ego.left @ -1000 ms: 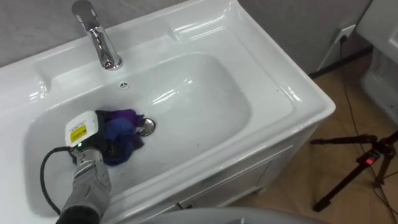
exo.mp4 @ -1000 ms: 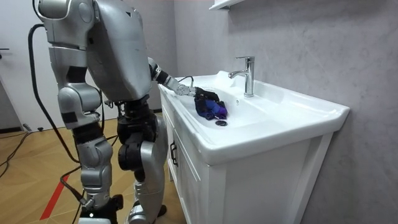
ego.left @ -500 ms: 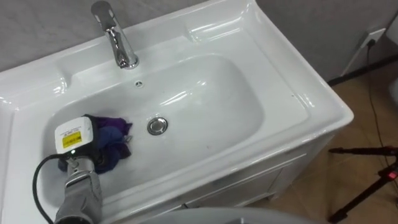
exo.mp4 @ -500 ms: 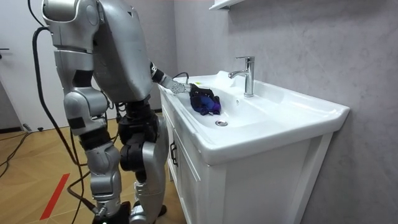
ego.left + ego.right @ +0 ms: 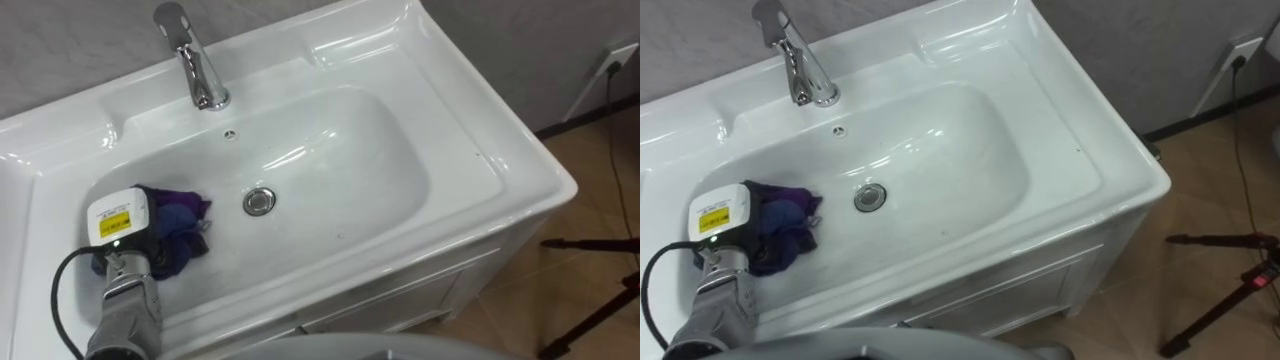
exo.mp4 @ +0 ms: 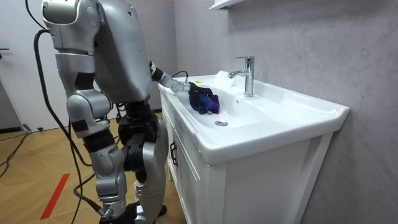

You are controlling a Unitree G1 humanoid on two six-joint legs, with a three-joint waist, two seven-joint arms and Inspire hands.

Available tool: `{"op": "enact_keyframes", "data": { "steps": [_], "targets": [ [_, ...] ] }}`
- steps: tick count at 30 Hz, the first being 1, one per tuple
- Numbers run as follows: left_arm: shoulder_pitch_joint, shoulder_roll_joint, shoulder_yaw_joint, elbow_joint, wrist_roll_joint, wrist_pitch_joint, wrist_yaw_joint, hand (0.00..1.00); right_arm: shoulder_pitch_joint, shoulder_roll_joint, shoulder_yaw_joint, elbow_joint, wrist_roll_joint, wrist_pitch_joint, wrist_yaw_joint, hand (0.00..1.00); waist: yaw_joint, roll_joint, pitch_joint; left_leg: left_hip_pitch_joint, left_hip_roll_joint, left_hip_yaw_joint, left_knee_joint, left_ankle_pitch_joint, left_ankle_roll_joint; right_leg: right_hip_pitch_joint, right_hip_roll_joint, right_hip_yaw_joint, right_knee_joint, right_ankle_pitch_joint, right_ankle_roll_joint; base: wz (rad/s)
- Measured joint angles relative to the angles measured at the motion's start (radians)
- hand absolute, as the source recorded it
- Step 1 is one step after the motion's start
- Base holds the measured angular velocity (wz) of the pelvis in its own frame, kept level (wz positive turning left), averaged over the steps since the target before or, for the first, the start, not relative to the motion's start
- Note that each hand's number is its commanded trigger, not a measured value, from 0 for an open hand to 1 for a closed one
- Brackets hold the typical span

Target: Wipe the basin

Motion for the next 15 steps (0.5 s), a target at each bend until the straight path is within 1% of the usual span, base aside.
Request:
{"op": "enact_keyframes", "data": {
  "steps": [7,11,13,15],
  "targets": [
    [0.000,0.000,0.000,-0.011,0.000,0.000,-0.008,1.00,-0.009,0.000,0.001,0.000,0.004,-0.004,-0.011,0.00,-0.005,0.000,0.0005,-0.011,0.000,-0.004,0.003,0.000,0.000,-0.002,-0.001,-0.013,-0.002,-0.003,-0.001,0.04],
    [-0.001,0.000,-0.003,-0.011,0.001,0.000,-0.008,1.00,-0.008,0.000,0.003,0.013,0.006,-0.034,-0.013,0.00,-0.012,-0.002,0.0013,-0.010,0.000,-0.021,0.003,0.000,0.000,0.002,0.000,-0.017,0.000,-0.004,-0.002,0.08],
    [-0.001,0.000,-0.002,-0.010,0.001,0.002,-0.008,1.00,-0.007,0.001,0.004,0.023,0.007,-0.046,-0.013,0.00,-0.014,-0.004,0.0030,-0.010,0.000,-0.023,0.002,0.001,-0.002,0.004,0.000,-0.018,0.000,-0.004,-0.002,0.02],
    [-0.005,0.000,-0.003,-0.011,0.005,0.006,-0.007,1.00,-0.006,0.002,0.017,0.028,0.008,-0.052,-0.013,0.00,-0.018,-0.011,0.0078,-0.009,0.000,-0.023,0.000,0.002,-0.002,0.009,0.000,-0.018,-0.002,-0.006,-0.002,0.04]
  ]
}}
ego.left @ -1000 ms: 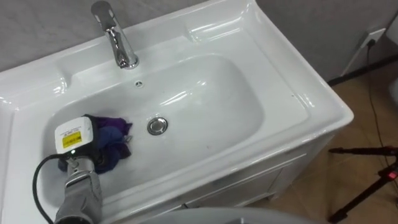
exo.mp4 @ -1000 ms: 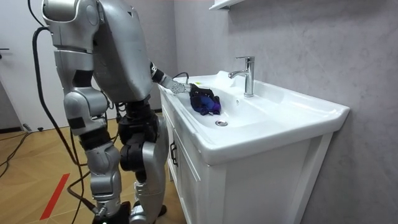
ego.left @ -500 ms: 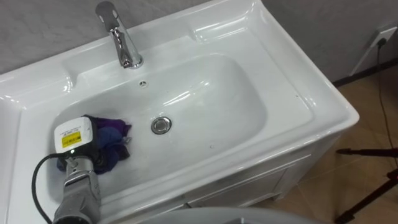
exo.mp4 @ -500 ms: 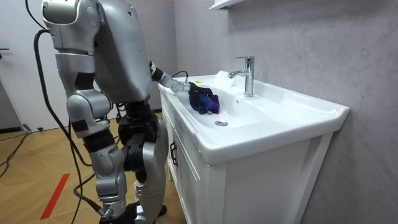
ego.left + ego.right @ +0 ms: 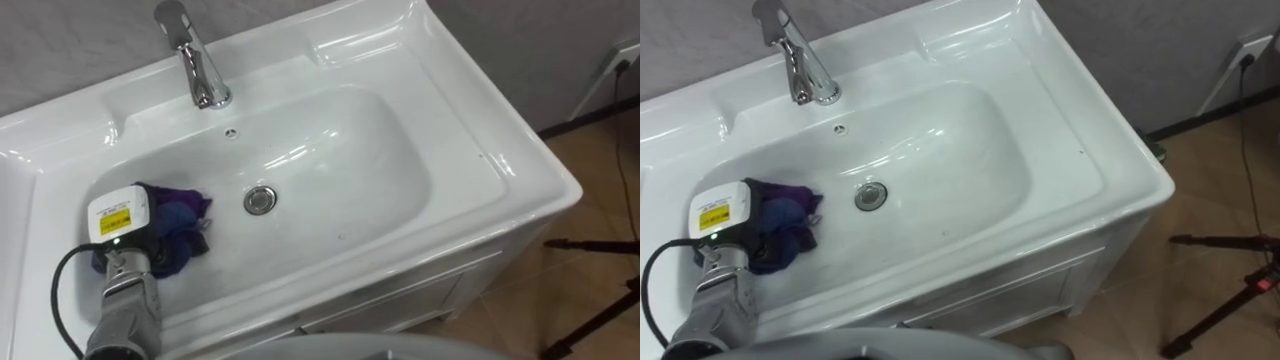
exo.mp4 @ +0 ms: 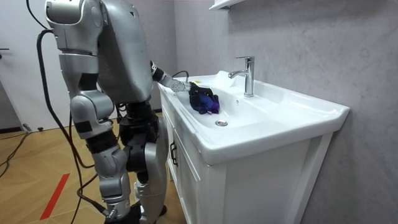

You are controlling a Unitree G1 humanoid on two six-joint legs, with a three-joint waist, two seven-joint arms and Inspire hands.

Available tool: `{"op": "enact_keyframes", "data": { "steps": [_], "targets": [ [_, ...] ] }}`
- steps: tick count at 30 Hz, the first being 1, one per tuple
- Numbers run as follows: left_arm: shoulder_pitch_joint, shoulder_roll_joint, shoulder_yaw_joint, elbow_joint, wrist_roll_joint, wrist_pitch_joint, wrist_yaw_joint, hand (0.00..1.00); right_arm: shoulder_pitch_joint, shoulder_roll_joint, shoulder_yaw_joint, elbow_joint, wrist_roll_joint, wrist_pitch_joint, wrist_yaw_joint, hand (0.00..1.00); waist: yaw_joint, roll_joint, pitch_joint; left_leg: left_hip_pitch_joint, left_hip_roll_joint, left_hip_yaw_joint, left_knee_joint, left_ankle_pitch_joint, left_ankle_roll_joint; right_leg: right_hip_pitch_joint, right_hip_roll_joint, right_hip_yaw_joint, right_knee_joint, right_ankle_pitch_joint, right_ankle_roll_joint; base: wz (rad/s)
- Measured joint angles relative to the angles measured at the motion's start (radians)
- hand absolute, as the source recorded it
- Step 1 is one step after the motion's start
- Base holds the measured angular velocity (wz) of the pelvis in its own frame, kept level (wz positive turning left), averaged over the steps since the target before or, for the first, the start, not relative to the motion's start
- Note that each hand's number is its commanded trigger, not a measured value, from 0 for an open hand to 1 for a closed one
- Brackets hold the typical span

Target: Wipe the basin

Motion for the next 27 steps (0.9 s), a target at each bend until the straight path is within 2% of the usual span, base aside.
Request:
{"op": "enact_keyframes", "data": {
  "steps": [2,4,6,9,12,14,17,18,20,21,24,25,27],
  "targets": [
    [-0.001,0.000,-0.003,0.000,0.000,0.007,0.003,1.00,-0.002,0.000,0.017,0.000,0.008,0.000,0.000,0.00,-0.007,-0.007,0.0032,0.004,-0.001,0.001,0.001,0.000,0.000,-0.001,-0.001,0.002,0.002,-0.004,0.001,0.02],
    [-0.015,-0.004,-0.022,0.003,-0.005,0.042,0.005,1.00,-0.005,0.007,0.049,0.002,0.038,0.000,-0.001,0.00,-0.017,-0.019,0.0098,0.011,-0.003,-0.001,0.002,0.000,0.000,0.002,-0.002,0.003,0.009,-0.012,0.003,0.07],
    [-0.029,-0.017,-0.025,0.006,-0.008,0.066,0.006,1.00,-0.005,0.015,0.070,0.024,0.042,0.003,0.001,0.00,-0.018,-0.030,0.0132,0.017,-0.005,-0.002,0.002,0.000,-0.001,0.005,-0.004,0.003,0.017,-0.017,0.005,0.06],
    [-0.047,-0.022,-0.073,0.007,-0.008,0.099,0.009,1.00,-0.002,0.033,0.115,0.035,0.042,0.015,0.002,0.00,-0.030,-0.046,0.0127,0.013,-0.007,-0.001,0.003,0.001,-0.001,0.001,-0.008,0.002,0.022,-0.021,0.008,0.07],
    [-0.066,-0.049,-0.091,0.004,-0.017,0.116,0.010,1.00,-0.002,0.058,0.134,0.037,0.046,0.021,0.001,0.00,-0.052,-0.062,0.0148,0.002,-0.011,0.000,0.003,0.001,-0.001,-0.010,-0.011,0.001,0.022,-0.018,0.012,0.02],
    [-0.083,-0.060,-0.114,0.001,-0.058,0.123,0.010,1.00,-0.002,0.075,0.145,0.044,0.052,0.024,0.001,0.00,-0.068,-0.077,0.0125,0.002,-0.013,0.001,0.003,0.001,-0.001,-0.008,-0.013,0.001,0.021,-0.017,0.013,0.00],
    [-0.118,-0.085,-0.169,-0.001,-0.124,0.132,0.004,1.00,0.000,0.092,0.206,0.047,0.083,0.044,0.002,0.00,-0.082,-0.094,0.0142,0.000,-0.019,0.002,0.003,0.001,0.000,-0.010,-0.019,0.002,0.019,-0.015,0.018,0.01],
    [-0.131,-0.098,-0.198,-0.002,-0.138,0.146,0.002,1.00,-0.004,0.095,0.223,0.046,0.096,0.050,0.004,0.00,-0.095,-0.099,0.0145,-0.001,-0.024,0.003,0.003,0.002,0.001,-0.010,-0.024,0.000,0.019,-0.016,0.022,0.00],
    [-0.150,-0.113,-0.238,-0.011,-0.149,0.153,-0.017,1.00,-0.008,0.101,0.230,0.046,0.105,0.058,0.006,0.00,-0.109,-0.101,0.0143,-0.002,-0.029,0.006,0.003,0.002,0.001,-0.011,-0.029,0.001,0.016,-0.014,0.026,0.00],
    [-0.158,-0.121,-0.261,-0.036,-0.148,0.163,-0.055,1.00,-0.010,0.107,0.229,0.047,0.106,0.060,0.008,0.00,-0.131,-0.105,0.0162,-0.004,-0.032,0.005,0.002,0.003,0.003,-0.011,-0.032,0.000,0.013,-0.013,0.029,0.00],
    [-0.185,-0.148,-0.332,-0.062,-0.174,0.168,-0.096,1.00,-0.023,0.110,0.233,0.050,0.133,0.063,0.015,0.00,-0.169,-0.105,0.0164,-0.007,-0.040,0.004,0.002,0.004,0.004,-0.010,-0.039,0.003,0.003,-0.008,0.036,-0.02],
    [-0.197,-0.151,-0.369,-0.076,-0.201,0.168,-0.110,1.00,-0.027,0.109,0.232,0.060,0.144,0.064,0.015,0.00,-0.193,-0.105,0.0164,-0.009,-0.042,0.004,0.002,0.003,0.004,-0.009,-0.042,0.003,0.002,-0.007,0.038,0.00],
    [-0.224,-0.157,-0.410,-0.082,-0.224,0.168,-0.129,1.00,-0.033,0.109,0.232,0.074,0.151,0.065,0.016,0.00,-0.215,-0.105,0.0167,-0.009,-0.044,0.004,0.002,0.003,0.005,-0.008,-0.043,0.006,0.004,-0.005,0.040,0.02]
  ]
}}
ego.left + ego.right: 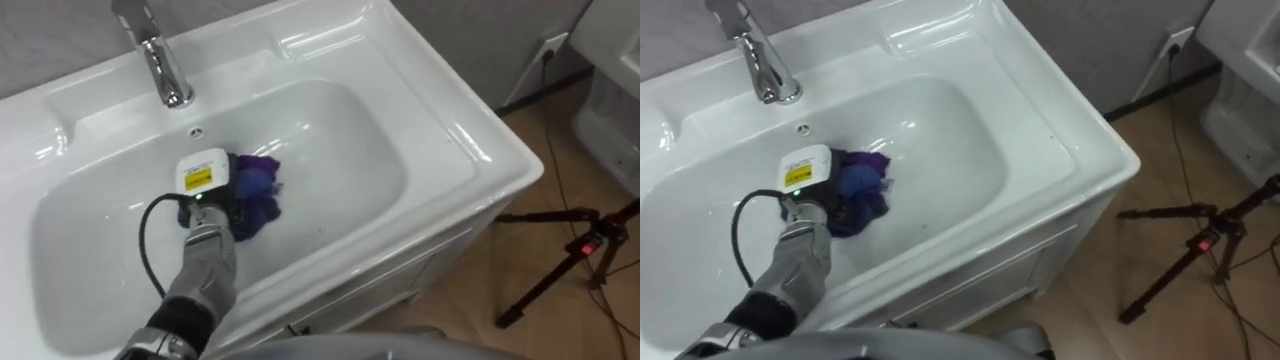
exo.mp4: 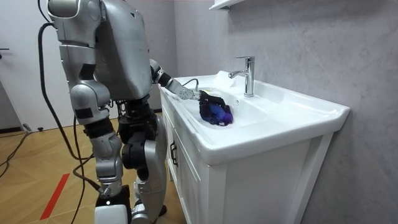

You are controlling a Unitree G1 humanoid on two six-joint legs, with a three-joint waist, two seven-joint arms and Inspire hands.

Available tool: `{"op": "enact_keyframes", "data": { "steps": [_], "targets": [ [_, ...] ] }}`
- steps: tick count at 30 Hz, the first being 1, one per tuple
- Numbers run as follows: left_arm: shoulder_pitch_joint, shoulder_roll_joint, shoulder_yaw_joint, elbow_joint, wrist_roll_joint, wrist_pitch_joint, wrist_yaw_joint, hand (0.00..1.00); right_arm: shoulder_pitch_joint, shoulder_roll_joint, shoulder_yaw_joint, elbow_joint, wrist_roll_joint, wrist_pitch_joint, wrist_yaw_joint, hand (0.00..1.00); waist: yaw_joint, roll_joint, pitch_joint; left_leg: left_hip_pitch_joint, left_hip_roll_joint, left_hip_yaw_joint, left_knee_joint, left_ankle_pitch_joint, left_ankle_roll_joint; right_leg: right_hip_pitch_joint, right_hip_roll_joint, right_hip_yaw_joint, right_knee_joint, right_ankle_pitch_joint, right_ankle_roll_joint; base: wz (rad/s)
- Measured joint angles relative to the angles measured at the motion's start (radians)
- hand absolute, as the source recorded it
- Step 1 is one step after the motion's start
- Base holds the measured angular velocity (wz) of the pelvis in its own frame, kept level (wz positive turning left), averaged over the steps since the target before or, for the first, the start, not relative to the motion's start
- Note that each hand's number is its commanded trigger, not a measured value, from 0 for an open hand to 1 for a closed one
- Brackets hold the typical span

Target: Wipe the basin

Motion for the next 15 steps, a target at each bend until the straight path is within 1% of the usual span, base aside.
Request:
{"op": "enact_keyframes", "data": {
  "steps": [1,4,6,9,10,12,15],
  "targets": [
    [-0.015,0.000,-0.021,-0.011,-0.013,0.003,-0.019,1.00,0.001,0.000,0.000,0.003,0.004,0.000,0.001,0.00,-0.012,0.000,0.0000,-0.001,0.000,0.000,-0.001,0.000,0.000,0.000,0.000,0.000,-0.001,0.001,0.000,0.00],
    [-0.038,0.000,-0.043,-0.038,-0.021,0.010,-0.067,1.00,0.001,0.000,0.001,0.012,0.008,0.001,0.002,0.00,-0.030,0.003,0.0018,-0.007,0.000,0.000,-0.001,0.000,0.000,0.000,0.000,-0.003,-0.003,0.001,0.000,0.03],
    [-0.047,0.002,-0.054,-0.048,-0.027,0.017,-0.086,1.00,0.001,-0.001,0.019,0.020,0.018,-0.002,0.004,0.00,-0.034,0.004,0.0027,-0.008,0.000,0.000,-0.001,0.000,0.000,0.000,-0.001,-0.007,-0.003,0.001,0.000,0.08],
    [-0.054,0.005,-0.059,-0.069,-0.045,0.018,-0.113,1.00,-0.011,-0.001,0.036,0.034,0.041,-0.002,0.009,0.00,-0.041,0.005,0.0046,-0.017,-0.001,0.000,0.001,-0.001,0.001,-0.001,-0.003,-0.015,-0.005,0.001,0.001,0.09],
    [-0.057,0.005,-0.061,-0.079,-0.058,0.018,-0.125,1.00,-0.019,-0.001,0.043,0.039,0.045,-0.002,0.009,0.00,-0.042,0.005,0.0083,-0.017,-0.002,0.000,0.003,0.000,0.003,-0.001,-0.004,-0.018,-0.006,0.000,0.002,0.11],
    [-0.059,0.005,-0.065,-0.091,-0.059,0.018,-0.138,1.00,-0.026,-0.001,0.058,0.044,0.054,-0.003,0.009,0.00,-0.046,0.007,0.0103,-0.026,-0.003,0.000,0.003,0.000,0.006,-0.002,-0.007,-0.028,-0.007,-0.001,0.004,0.14],
    [-0.060,0.005,-0.090,-0.147,-0.091,0.022,-0.170,1.00,-0.037,-0.003,0.059,0.047,0.052,-0.003,0.009,0.00,-0.048,0.015,0.0138,-0.040,-0.009,-0.002,0.004,0.003,0.014,-0.009,-0.013,-0.040,-0.018,-0.001,0.007,0.16]
  ]
}}
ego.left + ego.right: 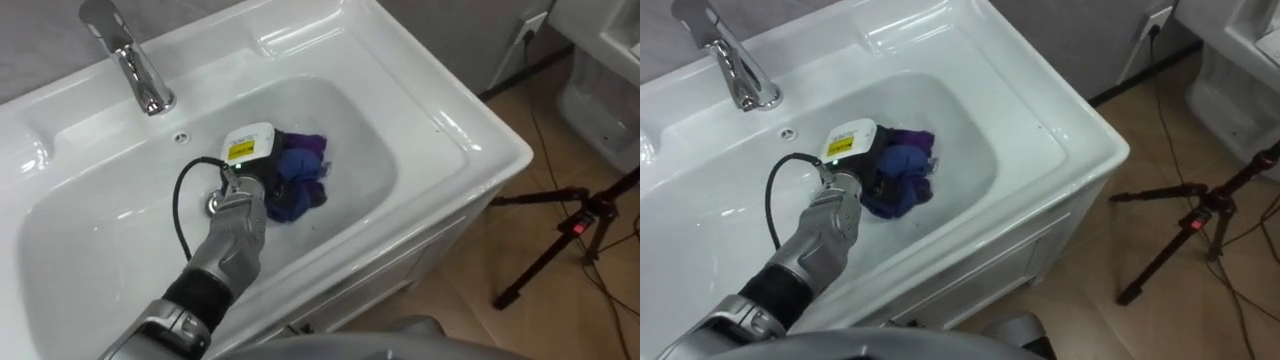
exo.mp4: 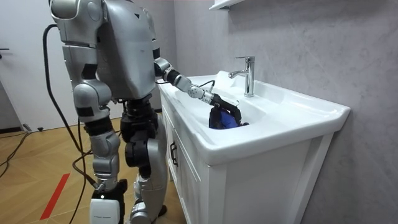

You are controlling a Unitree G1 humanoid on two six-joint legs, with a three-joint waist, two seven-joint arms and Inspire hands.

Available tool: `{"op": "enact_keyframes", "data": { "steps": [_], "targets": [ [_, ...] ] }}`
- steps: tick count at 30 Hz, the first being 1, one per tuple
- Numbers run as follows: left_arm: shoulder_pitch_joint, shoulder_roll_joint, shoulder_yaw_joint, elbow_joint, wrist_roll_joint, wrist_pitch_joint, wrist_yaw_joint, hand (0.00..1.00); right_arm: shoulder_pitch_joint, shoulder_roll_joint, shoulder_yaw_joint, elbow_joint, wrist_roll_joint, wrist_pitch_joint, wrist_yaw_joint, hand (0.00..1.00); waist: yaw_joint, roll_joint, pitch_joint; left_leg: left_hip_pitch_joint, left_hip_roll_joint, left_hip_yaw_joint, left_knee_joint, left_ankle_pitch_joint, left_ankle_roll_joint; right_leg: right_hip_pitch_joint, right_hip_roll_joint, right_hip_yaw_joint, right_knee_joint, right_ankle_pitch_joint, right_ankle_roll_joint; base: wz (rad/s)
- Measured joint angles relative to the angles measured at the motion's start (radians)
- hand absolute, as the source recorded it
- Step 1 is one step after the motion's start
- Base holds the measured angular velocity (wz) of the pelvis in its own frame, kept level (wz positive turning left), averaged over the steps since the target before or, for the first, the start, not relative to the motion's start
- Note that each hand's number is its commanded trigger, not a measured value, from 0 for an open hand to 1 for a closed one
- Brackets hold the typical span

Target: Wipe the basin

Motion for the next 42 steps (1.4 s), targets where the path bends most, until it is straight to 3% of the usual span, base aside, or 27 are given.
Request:
{"op": "enact_keyframes", "data": {
  "steps": [4,13,19,24,29,31,34,37,38,39,42],
  "targets": [
    [-0.001,0.000,-0.051,-0.078,-0.008,0.002,-0.038,1.00,-0.017,-0.001,0.000,0.003,-0.011,-0.001,0.000,0.00,-0.001,0.011,0.0043,-0.015,-0.007,0.001,-0.001,0.004,0.007,-0.008,-0.009,-0.013,0.009,0.002,0.003,0.14],
    [-0.001,0.000,-0.053,-0.140,-0.007,0.015,-0.125,1.00,-0.043,0.000,0.013,0.002,-0.009,-0.003,-0.003,0.00,0.000,0.020,0.0018,-0.021,-0.007,0.000,-0.001,0.004,0.007,-0.013,-0.009,-0.014,0.013,0.002,0.003,0.02],
    [0.000,0.002,-0.045,-0.122,-0.005,0.013,-0.126,1.00,-0.020,-0.002,0.008,-0.013,-0.009,-0.001,-0.011,0.00,0.007,0.019,0.0022,-0.010,-0.005,0.017,-0.001,0.004,0.007,-0.011,-0.008,-0.007,0.015,0.002,0.003,-0.08],
    [0.057,0.011,0.014,-0.076,0.003,-0.040,-0.117,1.00,0.009,-0.001,-0.013,-0.016,-0.018,0.002,-0.010,0.00,0.037,0.014,0.0038,0.015,-0.004,0.031,-0.004,0.004,0.007,0.001,-0.002,0.026,0.014,0.000,0.002,-0.17],
    [0.133,0.007,0.089,-0.036,0.018,-0.096,-0.046,1.00,0.018,-0.001,-0.052,-0.020,-0.019,0.026,-0.017,0.00,0.096,-0.002,-0.0012,0.021,-0.002,0.031,-0.004,0.004,0.007,-0.002,0.002,0.035,0.017,-0.002,0.001,-0.05],
    [0.174,0.026,0.134,-0.037,0.036,-0.112,-0.021,1.00,0.016,-0.001,-0.072,-0.031,-0.045,0.039,-0.021,0.00,0.119,-0.014,-0.0085,0.016,0.001,0.029,-0.004,0.004,0.007,-0.007,0.005,0.033,0.018,-0.002,0.000,0.03],
    [0.197,0.059,0.157,-0.044,0.038,-0.112,-0.015,1.00,0.015,-0.009,-0.079,-0.054,-0.042,0.046,-0.029,0.00,0.140,-0.016,-0.0132,0.014,0.002,0.025,-0.004,0.004,0.007,-0.007,0.006,0.027,0.018,-0.001,-0.001,0.05],
    [0.260,0.127,0.184,-0.085,0.088,-0.112,-0.005,1.00,0.005,-0.011,-0.082,-0.063,-0.044,0.047,-0.037,0.00,0.170,-0.011,-0.0189,0.008,0.004,0.020,-0.004,0.004,0.007,-0.005,0.009,0.023,0.017,0.000,-0.004,0.01],
    [0.272,0.141,0.189,-0.088,0.098,-0.111,0.005,1.00,0.004,-0.011,-0.082,-0.065,-0.045,0.047,-0.039,0.00,0.170,-0.010,-0.0203,0.009,0.005,0.017,-0.004,0.004,0.007,-0.004,0.009,0.020,0.017,0.001,-0.004,0.12],
    [0.289,0.173,0.194,-0.088,0.122,-0.109,0.027,1.00,0.000,-0.011,-0.082,-0.065,-0.050,0.047,-0.046,0.00,0.170,-0.006,-0.0233,0.007,0.006,0.008,-0.004,0.004,0.007,-0.003,0.011,0.012,0.017,0.002,-0.006,0.14],
    [0.331,0.209,0.233,-0.088,0.194,-0.088,0.054,1.00,-0.009,-0.014,-0.117,-0.064,-0.058,0.047,-0.066,0.00,0.196,0.006,-0.0283,0.007,0.010,0.000,-0.004,0.004,0.007,-0.004,0.014,0.009,0.020,0.004,-0.009,0.03]
  ]
}}
